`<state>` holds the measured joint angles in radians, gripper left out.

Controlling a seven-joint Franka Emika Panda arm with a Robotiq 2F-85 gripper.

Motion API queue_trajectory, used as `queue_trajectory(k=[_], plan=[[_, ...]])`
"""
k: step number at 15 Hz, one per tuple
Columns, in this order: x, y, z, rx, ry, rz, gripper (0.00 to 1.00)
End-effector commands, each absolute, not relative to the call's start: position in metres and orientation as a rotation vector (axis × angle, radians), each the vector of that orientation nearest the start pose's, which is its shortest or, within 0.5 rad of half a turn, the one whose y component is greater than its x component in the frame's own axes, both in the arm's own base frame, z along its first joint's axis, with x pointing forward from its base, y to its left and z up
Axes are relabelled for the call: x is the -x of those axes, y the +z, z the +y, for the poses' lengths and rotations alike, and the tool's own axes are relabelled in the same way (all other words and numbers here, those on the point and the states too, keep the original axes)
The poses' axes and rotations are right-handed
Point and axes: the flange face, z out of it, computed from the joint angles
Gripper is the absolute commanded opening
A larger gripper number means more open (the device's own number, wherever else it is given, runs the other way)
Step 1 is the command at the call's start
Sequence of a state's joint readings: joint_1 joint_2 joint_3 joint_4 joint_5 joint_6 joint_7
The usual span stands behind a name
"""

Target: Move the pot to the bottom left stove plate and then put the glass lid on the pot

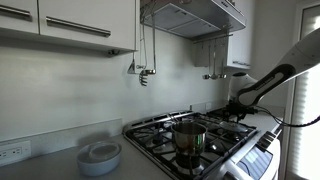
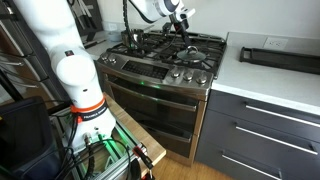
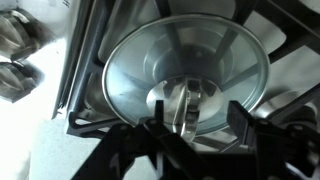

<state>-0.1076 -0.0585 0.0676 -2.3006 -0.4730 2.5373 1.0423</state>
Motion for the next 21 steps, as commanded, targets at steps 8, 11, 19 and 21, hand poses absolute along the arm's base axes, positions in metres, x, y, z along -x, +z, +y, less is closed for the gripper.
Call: queue_trajectory(k=[8, 11, 19, 21], plan=[[-0.528, 0.401, -0.022, 3.004, -0.7, 1.176, 0.04], [-0.526, 0.409, -0.019, 3.003, -0.702, 1.169, 0.04], [-0.508, 0.451, 0.016, 3.032, -0.747, 1.063, 0.04], [-0.503, 0.466, 0.03, 3.032, -0.79, 0.981, 0.04]])
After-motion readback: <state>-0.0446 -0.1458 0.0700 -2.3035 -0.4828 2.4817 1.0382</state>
